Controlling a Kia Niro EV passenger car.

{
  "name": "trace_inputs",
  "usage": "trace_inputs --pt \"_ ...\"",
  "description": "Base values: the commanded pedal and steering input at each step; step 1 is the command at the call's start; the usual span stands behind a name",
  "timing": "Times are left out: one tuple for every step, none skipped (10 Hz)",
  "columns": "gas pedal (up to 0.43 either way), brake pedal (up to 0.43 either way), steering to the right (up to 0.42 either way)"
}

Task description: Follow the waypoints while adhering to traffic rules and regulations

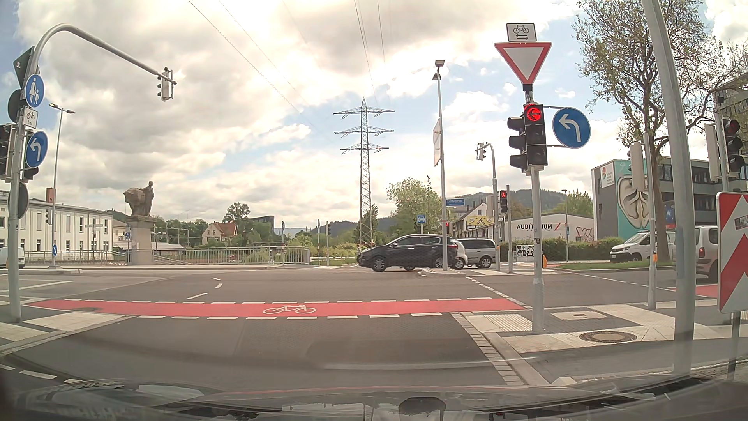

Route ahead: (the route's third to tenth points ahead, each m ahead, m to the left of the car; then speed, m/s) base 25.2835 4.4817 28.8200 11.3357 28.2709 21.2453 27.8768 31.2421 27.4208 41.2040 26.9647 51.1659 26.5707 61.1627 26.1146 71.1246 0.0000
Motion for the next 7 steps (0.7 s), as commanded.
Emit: trace_inputs --pt "0.0 0.25 -0.004" --pt "0.0 0.25 -0.004" --pt "0.0 0.25 -0.004" --pt "0.0 0.244 -0.004" --pt "0.0 0.25 -0.004" --pt "0.0 0.25 -0.004" --pt "0.0 0.25 -0.004"
